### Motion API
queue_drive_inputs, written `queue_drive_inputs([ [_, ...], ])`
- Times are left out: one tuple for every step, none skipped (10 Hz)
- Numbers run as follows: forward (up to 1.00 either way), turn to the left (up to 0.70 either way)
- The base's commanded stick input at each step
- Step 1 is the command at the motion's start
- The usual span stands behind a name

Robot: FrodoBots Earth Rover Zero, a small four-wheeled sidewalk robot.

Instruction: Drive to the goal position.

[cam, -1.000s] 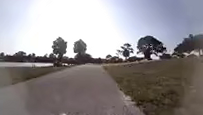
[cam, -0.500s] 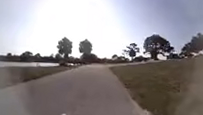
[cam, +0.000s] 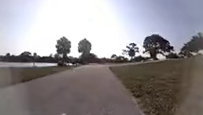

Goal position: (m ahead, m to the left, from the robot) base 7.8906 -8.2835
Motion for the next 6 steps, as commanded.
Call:
queue_drive_inputs([
  [1.00, 0.00],
  [1.00, 0.00],
  [1.00, 0.00],
  [1.00, 0.00],
  [1.00, 0.00],
  [1.00, 0.00],
])
